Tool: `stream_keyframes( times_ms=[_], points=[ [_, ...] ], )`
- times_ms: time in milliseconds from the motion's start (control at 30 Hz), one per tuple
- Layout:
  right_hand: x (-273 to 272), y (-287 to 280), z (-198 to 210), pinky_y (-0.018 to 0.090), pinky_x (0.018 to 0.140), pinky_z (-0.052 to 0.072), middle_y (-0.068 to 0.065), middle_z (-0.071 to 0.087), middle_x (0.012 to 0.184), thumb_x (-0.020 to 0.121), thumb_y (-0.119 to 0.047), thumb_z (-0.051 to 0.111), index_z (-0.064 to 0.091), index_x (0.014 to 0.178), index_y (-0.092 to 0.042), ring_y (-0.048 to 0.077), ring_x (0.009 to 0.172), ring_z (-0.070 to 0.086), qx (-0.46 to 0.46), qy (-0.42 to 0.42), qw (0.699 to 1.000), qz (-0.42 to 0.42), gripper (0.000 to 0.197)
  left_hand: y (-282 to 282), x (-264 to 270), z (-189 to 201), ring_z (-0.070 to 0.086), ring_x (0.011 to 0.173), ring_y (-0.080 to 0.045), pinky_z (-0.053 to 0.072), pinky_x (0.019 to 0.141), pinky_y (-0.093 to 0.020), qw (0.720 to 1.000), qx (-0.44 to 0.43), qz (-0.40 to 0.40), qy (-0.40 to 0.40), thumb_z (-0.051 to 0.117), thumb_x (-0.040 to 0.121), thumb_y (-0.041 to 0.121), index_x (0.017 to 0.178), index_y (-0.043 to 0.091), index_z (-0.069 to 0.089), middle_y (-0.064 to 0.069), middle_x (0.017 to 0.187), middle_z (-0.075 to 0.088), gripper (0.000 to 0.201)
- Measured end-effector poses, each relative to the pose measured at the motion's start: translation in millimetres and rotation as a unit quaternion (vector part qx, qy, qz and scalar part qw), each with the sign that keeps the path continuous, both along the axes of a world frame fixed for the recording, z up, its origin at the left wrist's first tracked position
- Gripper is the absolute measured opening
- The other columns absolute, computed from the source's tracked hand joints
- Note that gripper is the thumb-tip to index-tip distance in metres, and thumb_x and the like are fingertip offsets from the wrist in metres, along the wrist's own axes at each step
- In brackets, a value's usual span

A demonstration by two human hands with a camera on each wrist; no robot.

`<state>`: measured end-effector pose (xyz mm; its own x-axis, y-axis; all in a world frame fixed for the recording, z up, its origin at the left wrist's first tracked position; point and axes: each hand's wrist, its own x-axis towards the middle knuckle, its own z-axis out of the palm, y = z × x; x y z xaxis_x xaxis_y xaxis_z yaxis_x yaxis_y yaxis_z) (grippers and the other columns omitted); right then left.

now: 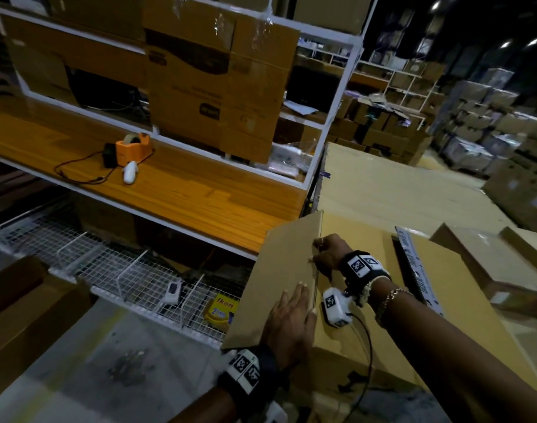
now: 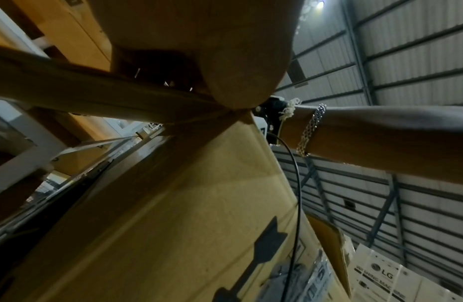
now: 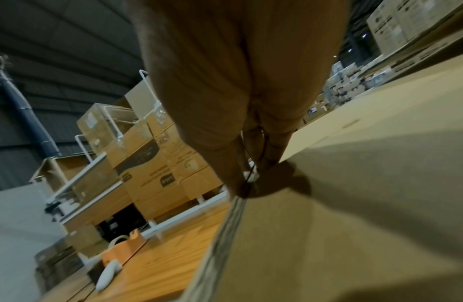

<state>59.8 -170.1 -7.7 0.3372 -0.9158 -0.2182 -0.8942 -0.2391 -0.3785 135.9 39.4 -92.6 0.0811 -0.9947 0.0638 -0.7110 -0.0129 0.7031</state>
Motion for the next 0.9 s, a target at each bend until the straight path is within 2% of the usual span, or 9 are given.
stream_keyframes(
  times_ms=[133,200,267,333,500,633,733,833,900],
  points=[
    [-14,21,17,0.042,0.101,0.050,0.011,0.068,0.125,0.094,-0.016,0.068,0.066,0.121,0.002,0.032,0.114,0.064,0.006,-0.051,0.999,0.010,0.033,0,14,18,0.017,0.154,-0.022,0.018,0.124,-0.042,0.999,0.018,-0.031,0.001,0.031,0.106,0.053,0.161,0.022,0.018,0.001,0.169,0.016,0.065],
    [-28,44,29,0.035,0.106,0.045,0.000,0.054,0.140,0.096,-0.013,0.065,0.053,0.139,0.001,0.029,0.128,0.055,0.009,-0.105,0.994,0.014,0.047,0,23,30,0.020,0.153,-0.021,0.020,0.122,-0.042,0.999,0.008,-0.038,-0.006,0.033,0.104,0.056,0.161,0.023,0.016,-0.001,0.167,0.019,0.068],
    [-47,71,41,0.039,0.111,0.041,0.002,0.039,0.157,0.095,-0.018,0.068,0.039,0.151,-0.004,0.027,0.139,0.045,0.011,-0.148,0.989,0.009,0.064,-4,29,41,0.025,0.149,-0.024,0.024,0.119,-0.043,0.997,-0.017,-0.053,-0.046,0.035,0.103,0.056,0.161,0.023,0.012,-0.003,0.165,0.022,0.070],
    [-70,100,49,0.040,0.111,0.042,0.002,0.034,0.160,0.094,-0.028,0.069,0.036,0.153,-0.012,0.024,0.140,0.044,-0.006,-0.170,0.985,0.003,0.070,-14,35,49,0.033,0.143,-0.024,0.030,0.116,-0.044,0.993,-0.050,-0.076,-0.079,0.037,0.102,0.055,0.160,0.024,0.014,-0.002,0.161,0.028,0.069],
    [-125,168,44,0.041,0.109,0.044,-0.009,0.043,0.151,0.093,-0.041,0.067,0.041,0.151,-0.031,0.013,0.134,0.047,-0.055,-0.221,0.973,-0.045,0.064,-48,39,78,0.040,0.137,-0.028,0.037,0.111,-0.045,0.966,-0.102,-0.165,-0.173,0.046,0.103,0.047,0.157,0.019,0.026,-0.009,0.154,0.039,0.065],
    [-151,202,12,0.035,0.102,0.052,-0.010,0.060,0.136,0.095,-0.036,0.067,0.059,0.136,-0.029,0.002,0.118,0.058,-0.110,-0.281,0.946,-0.122,0.043,-77,21,99,0.043,0.135,-0.027,0.039,0.109,-0.038,0.937,-0.098,-0.261,-0.210,0.051,0.103,0.043,0.155,0.018,0.033,-0.009,0.152,0.042,0.060],
    [-158,223,-10,0.028,0.100,0.050,-0.004,0.060,0.136,0.098,-0.030,0.062,0.057,0.139,-0.019,0.006,0.118,0.057,-0.109,-0.238,0.955,-0.136,0.042,-95,-5,109,0.046,0.132,-0.024,0.039,0.103,-0.033,0.902,-0.052,-0.362,-0.229,0.050,0.105,0.036,0.153,0.016,0.036,-0.006,0.151,0.043,0.054],
    [-167,230,-21,0.039,0.109,0.040,0.008,0.054,0.139,0.101,-0.027,0.054,0.051,0.140,-0.009,0.024,0.128,0.050,-0.151,-0.102,0.973,-0.143,0.043,-106,-32,117,0.039,0.141,-0.023,0.036,0.109,-0.032,0.874,-0.035,-0.411,-0.258,0.048,0.106,0.031,0.154,0.017,0.035,-0.004,0.159,0.036,0.052],
    [-176,230,-19,0.043,0.117,0.032,0.015,0.039,0.154,0.103,-0.028,0.048,0.042,0.147,-0.007,0.029,0.142,0.037,-0.163,-0.041,0.973,-0.156,0.049,-113,-50,121,0.036,0.144,-0.022,0.033,0.112,-0.033,0.865,-0.032,-0.427,-0.263,0.048,0.106,0.034,0.155,0.017,0.034,-0.003,0.162,0.032,0.054]
  ],
)
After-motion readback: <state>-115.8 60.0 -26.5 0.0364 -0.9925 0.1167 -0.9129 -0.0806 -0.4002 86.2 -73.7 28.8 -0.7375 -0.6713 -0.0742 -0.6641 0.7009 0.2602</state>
